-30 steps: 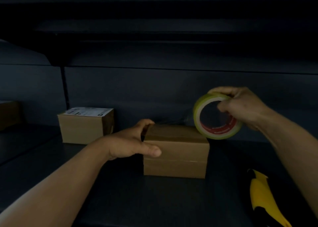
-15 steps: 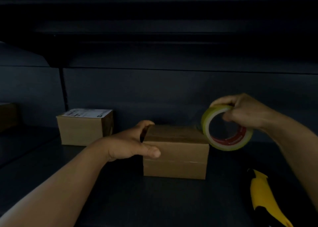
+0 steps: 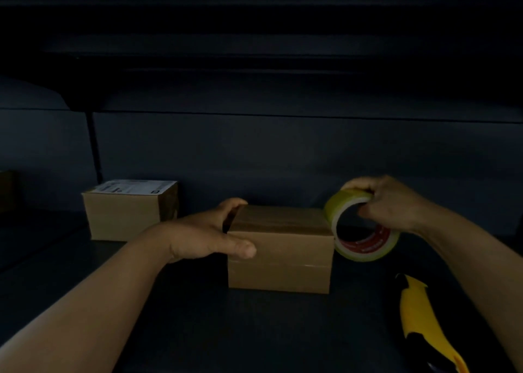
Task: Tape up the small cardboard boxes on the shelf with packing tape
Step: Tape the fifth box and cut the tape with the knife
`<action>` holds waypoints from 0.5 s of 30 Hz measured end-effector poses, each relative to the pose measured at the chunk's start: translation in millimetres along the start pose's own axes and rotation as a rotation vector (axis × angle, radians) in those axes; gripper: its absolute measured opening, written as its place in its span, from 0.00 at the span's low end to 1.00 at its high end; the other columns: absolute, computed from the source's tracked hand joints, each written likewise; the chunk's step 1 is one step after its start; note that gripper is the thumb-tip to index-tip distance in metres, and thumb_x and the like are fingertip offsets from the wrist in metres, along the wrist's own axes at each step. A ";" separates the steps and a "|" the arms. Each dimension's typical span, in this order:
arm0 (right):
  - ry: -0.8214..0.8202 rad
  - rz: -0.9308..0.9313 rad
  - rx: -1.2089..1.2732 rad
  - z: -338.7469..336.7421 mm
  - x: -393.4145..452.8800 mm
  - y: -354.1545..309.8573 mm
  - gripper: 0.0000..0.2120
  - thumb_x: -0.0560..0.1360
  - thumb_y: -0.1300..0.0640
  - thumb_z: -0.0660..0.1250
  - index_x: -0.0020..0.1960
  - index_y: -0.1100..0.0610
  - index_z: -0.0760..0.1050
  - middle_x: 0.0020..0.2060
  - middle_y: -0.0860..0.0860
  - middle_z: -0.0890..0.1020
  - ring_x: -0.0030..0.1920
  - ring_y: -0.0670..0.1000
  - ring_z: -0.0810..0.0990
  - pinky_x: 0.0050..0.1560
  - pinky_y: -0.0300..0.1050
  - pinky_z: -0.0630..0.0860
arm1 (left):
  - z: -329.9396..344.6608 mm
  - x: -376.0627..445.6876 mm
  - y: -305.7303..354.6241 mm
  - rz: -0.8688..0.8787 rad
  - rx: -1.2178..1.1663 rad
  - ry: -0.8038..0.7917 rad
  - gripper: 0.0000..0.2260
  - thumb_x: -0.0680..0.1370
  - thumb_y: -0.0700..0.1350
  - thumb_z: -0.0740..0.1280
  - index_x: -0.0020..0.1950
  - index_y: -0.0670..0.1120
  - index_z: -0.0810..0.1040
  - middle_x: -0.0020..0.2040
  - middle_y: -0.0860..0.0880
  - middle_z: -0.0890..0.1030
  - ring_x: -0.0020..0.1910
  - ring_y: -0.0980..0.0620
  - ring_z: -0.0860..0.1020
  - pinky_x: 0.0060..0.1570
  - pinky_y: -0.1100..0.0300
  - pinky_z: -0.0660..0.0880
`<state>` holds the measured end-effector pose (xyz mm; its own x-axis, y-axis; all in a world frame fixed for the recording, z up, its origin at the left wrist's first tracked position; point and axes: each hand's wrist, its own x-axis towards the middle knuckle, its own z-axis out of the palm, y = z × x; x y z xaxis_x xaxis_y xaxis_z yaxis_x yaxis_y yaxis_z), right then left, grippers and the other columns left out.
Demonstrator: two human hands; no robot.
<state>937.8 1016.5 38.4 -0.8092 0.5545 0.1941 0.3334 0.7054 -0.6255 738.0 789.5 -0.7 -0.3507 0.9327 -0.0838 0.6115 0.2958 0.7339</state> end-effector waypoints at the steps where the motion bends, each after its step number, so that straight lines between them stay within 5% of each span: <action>1: -0.001 -0.001 -0.019 0.3 0.5 -0.4 0.21 0.71 0.70 0.65 0.52 0.45 0.75 0.43 0.46 0.79 0.41 0.44 0.76 0.34 0.36 0.71 | -1.5 -1.3 2.4 -0.016 0.031 -0.015 0.56 0.49 0.73 0.74 0.72 0.62 0.55 0.66 0.60 0.69 0.64 0.60 0.70 0.65 0.62 0.68; 4: 0.012 -0.014 -0.104 0.7 2.3 0.5 0.20 0.71 0.68 0.65 0.54 0.46 0.76 0.46 0.49 0.79 0.44 0.47 0.77 0.40 0.40 0.75 | -4.4 -4.2 17.2 -0.114 0.234 -0.096 0.62 0.53 0.76 0.68 0.77 0.57 0.40 0.75 0.59 0.56 0.71 0.59 0.60 0.67 0.68 0.58; 8: 0.015 -0.047 -0.131 1.5 1.5 3.1 0.16 0.73 0.67 0.65 0.52 0.47 0.76 0.43 0.48 0.79 0.43 0.45 0.77 0.37 0.37 0.73 | -1.8 -4.3 42.1 -0.225 0.614 -0.102 0.49 0.70 0.70 0.59 0.76 0.51 0.32 0.78 0.55 0.36 0.76 0.56 0.43 0.73 0.62 0.45; 15: 0.040 -0.084 -0.142 4.0 -1.0 3.0 0.16 0.73 0.65 0.66 0.51 0.45 0.74 0.40 0.44 0.78 0.40 0.41 0.75 0.33 0.32 0.69 | 28.3 20.3 87.7 -0.140 0.906 -0.165 0.45 0.74 0.69 0.56 0.76 0.49 0.33 0.78 0.53 0.36 0.77 0.54 0.39 0.74 0.55 0.39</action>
<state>937.7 1016.3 33.3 -0.8184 0.5059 0.2727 0.3324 0.8037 -0.4935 804.6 840.3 42.9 -0.4005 0.8733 -0.2772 0.9158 0.3912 -0.0909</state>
